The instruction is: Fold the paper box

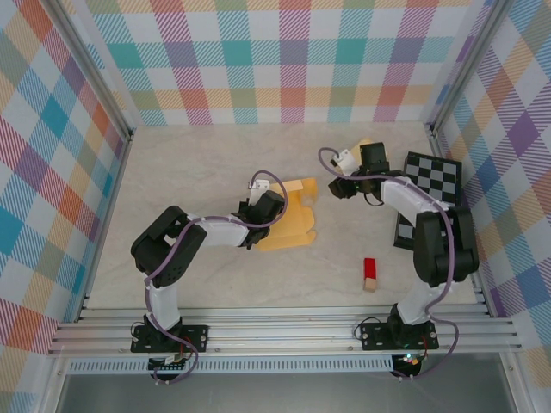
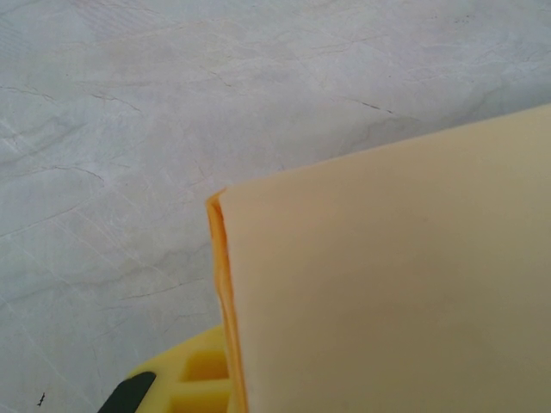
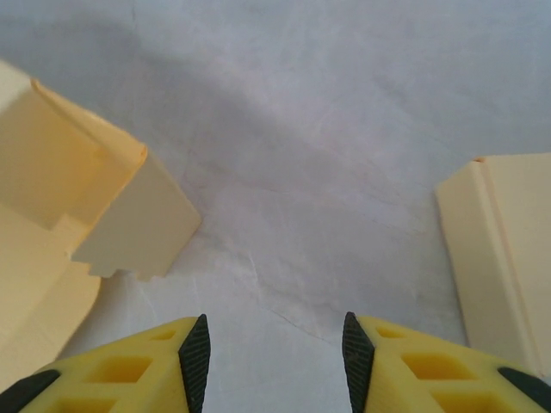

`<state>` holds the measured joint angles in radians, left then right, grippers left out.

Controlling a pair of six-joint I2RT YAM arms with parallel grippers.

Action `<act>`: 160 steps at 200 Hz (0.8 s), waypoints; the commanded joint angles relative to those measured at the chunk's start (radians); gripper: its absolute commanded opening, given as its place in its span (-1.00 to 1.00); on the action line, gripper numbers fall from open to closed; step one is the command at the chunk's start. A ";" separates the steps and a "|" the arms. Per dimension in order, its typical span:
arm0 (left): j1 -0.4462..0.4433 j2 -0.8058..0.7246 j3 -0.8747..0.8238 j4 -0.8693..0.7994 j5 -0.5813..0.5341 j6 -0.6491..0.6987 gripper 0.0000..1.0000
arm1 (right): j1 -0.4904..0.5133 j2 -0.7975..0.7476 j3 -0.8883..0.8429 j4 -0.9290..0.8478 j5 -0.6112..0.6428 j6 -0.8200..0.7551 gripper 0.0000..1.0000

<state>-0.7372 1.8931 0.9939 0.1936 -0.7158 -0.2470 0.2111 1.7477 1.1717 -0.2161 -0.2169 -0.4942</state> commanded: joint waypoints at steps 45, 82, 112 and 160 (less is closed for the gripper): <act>-0.008 0.001 -0.023 -0.135 0.068 0.051 -1.00 | 0.015 0.183 0.194 -0.101 -0.196 -0.253 -0.06; -0.008 0.010 -0.009 -0.141 0.075 0.052 -1.00 | 0.065 0.176 0.172 -0.132 -0.247 -0.391 -0.06; -0.008 0.020 0.008 -0.158 0.075 0.051 -1.00 | 0.081 0.172 0.175 -0.151 -0.290 -0.408 -0.07; -0.008 0.021 0.013 -0.161 0.076 0.046 -1.00 | 0.106 0.164 0.171 -0.151 -0.305 -0.423 -0.11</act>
<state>-0.7372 1.8877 1.0092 0.1524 -0.6975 -0.2470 0.2893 1.9236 1.3373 -0.3363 -0.4210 -0.8711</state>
